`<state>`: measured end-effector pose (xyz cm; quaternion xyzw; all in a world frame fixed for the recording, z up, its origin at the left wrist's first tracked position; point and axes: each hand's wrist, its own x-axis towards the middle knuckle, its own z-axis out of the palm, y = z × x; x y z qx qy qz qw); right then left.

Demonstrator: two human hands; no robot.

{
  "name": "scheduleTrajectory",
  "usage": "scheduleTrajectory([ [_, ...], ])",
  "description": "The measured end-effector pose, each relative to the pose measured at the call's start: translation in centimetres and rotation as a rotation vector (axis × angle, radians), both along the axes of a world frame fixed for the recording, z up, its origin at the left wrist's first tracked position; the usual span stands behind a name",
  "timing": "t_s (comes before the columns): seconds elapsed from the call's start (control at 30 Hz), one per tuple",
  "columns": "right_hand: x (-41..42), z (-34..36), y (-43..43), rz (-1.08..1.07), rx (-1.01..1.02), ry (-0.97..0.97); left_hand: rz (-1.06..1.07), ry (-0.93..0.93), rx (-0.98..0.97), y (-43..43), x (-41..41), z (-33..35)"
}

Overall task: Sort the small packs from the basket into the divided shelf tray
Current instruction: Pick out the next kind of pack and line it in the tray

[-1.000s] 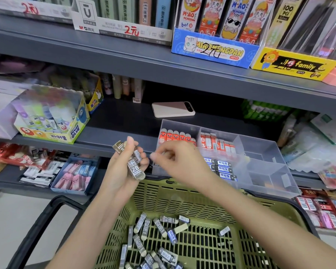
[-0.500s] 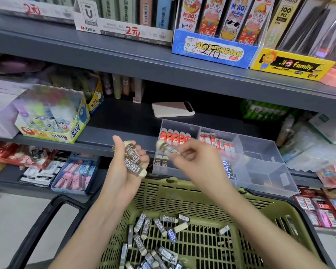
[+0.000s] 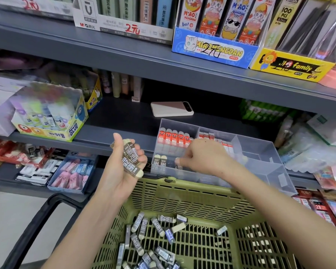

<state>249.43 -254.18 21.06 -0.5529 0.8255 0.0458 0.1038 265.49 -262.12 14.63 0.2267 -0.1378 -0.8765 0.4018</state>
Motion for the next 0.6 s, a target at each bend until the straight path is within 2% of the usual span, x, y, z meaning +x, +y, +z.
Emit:
scheduleTrajectory([
  [0.17, -0.9, 1.0, -0.4, 0.052, -0.109, -0.039, -0.004, -0.034, -0.026, 0.1, -0.1, -0.1],
  [0.4, -0.2, -1.0, -1.9, 0.205, 0.16, 0.077, -0.011, -0.072, -0.06, 0.1, -0.2, -0.2],
  [0.6, 0.1, -1.0, -1.8, 0.169, 0.153, -0.312, -0.016, -0.08, -0.068, 0.2, -0.2, -0.2],
])
